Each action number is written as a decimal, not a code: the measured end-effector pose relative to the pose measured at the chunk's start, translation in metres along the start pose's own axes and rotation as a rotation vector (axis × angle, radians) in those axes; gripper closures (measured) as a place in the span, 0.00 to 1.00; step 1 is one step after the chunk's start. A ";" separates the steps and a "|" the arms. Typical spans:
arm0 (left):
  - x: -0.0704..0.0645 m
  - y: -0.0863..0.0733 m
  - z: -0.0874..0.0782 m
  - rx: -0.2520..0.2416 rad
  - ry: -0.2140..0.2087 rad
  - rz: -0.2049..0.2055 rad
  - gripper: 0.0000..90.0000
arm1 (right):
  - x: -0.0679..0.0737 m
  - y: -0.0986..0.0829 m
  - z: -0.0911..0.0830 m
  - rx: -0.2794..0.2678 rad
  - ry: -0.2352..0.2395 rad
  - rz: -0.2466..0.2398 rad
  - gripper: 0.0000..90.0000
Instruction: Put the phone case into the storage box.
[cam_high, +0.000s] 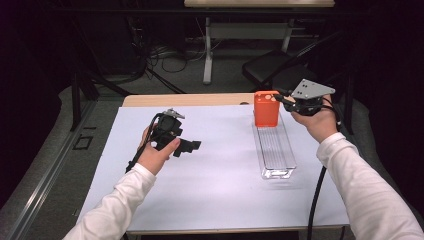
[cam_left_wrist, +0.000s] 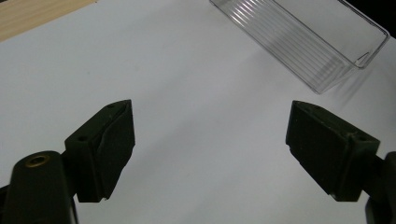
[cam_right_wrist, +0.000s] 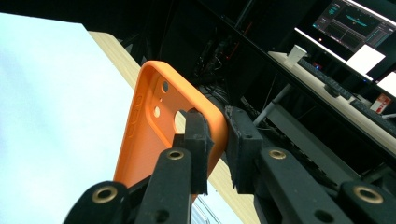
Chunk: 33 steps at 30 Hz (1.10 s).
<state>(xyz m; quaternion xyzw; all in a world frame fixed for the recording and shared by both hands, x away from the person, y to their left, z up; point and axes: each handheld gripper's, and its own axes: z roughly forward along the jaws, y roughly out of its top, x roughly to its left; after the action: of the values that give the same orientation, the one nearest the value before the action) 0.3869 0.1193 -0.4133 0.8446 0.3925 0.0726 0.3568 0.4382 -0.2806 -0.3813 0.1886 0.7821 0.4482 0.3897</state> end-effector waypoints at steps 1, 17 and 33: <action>0.000 0.000 0.000 -0.002 0.004 0.000 0.18 | -0.001 -0.001 0.001 0.004 -0.004 -0.008 0.89; 0.000 0.001 -0.002 0.000 0.003 -0.002 0.18 | -0.010 -0.016 0.016 0.029 -0.040 -0.022 0.89; 0.002 0.001 0.001 0.002 0.008 -0.001 0.18 | -0.011 -0.025 0.030 0.027 -0.066 -0.043 0.89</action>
<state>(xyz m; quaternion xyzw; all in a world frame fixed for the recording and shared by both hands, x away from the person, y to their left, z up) 0.3891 0.1197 -0.4133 0.8446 0.3942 0.0752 0.3543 0.4697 -0.2846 -0.4060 0.1916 0.7787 0.4225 0.4223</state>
